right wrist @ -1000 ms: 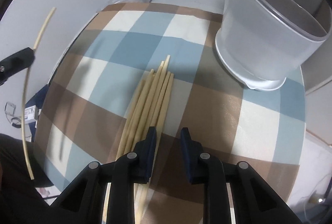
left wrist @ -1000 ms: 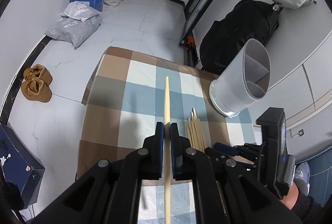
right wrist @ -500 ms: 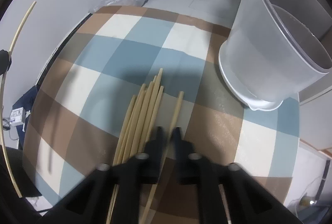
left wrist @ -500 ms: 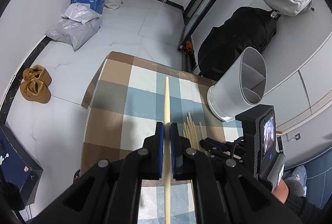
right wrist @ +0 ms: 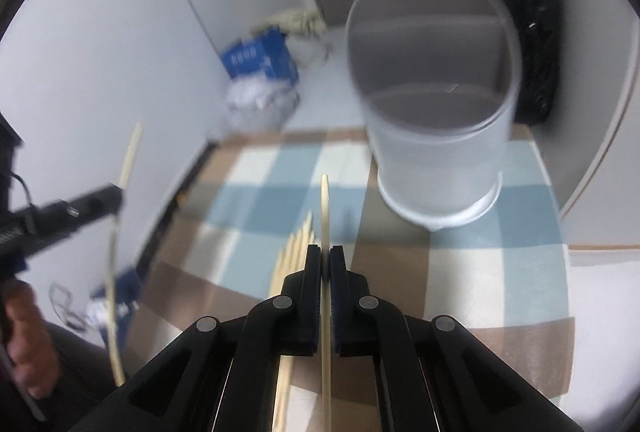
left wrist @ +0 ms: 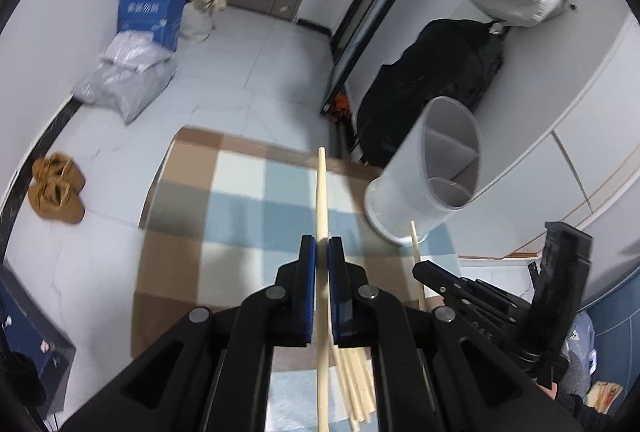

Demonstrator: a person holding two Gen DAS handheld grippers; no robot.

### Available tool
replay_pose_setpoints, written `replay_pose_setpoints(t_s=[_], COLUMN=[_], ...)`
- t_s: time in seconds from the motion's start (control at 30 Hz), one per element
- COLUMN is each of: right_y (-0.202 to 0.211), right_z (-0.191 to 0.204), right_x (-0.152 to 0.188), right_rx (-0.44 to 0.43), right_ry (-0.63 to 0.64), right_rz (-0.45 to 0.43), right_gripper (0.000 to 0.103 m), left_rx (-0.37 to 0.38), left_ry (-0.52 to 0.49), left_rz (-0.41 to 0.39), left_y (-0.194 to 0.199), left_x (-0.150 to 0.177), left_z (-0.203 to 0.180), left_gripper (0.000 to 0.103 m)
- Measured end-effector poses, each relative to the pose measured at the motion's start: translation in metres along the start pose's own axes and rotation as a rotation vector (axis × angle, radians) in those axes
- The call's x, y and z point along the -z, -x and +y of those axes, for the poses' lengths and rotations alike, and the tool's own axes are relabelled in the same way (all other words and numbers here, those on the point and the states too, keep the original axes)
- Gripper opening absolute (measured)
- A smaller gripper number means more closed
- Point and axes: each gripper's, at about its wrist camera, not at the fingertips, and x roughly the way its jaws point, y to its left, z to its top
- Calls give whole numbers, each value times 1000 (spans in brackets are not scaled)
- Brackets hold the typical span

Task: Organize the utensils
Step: 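Raise both held sticks upright and carry them over the white holder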

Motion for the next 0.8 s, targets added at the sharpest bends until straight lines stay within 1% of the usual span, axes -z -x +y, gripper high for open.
replay_pose_setpoints(t_s=[0.1, 0.17, 0.27, 0.47, 0.53, 0.6, 0.7, 0.8], right_y=[13, 22, 35, 76, 90, 102, 114, 109], right_z=[-2, -4, -5, -5, -8, -13, -23, -33], right_x=[-4, -10, -19, -50, -66, -79, -106, -137], right_rx=[-53, -84, -110, -97, -88, -61, -44, -32], right_ry=[-30, -46, -64, -39, -39, -27, -15, -22], right_rz=[-95, -158, -249, -430, -492, -546, -602, -637], right_gripper=[3, 3, 3, 3, 3, 3, 3, 3], left_rx=[37, 47, 65, 89, 114, 126, 141, 139], left_ry=[-26, -53, -79, -133, -147, -161, -186, -206], left_rz=[-48, -92, -150, -291, -328, -347, -381, -420], left_y=[7, 13, 21, 32, 33, 31, 25, 13], left_x=[-4, -9, -15, -39, -55, -68, -90, -111], left_z=[-17, -32, -48, -78, -90, -99, -112, -118], left_gripper=[2, 2, 2, 2, 2, 2, 2, 2])
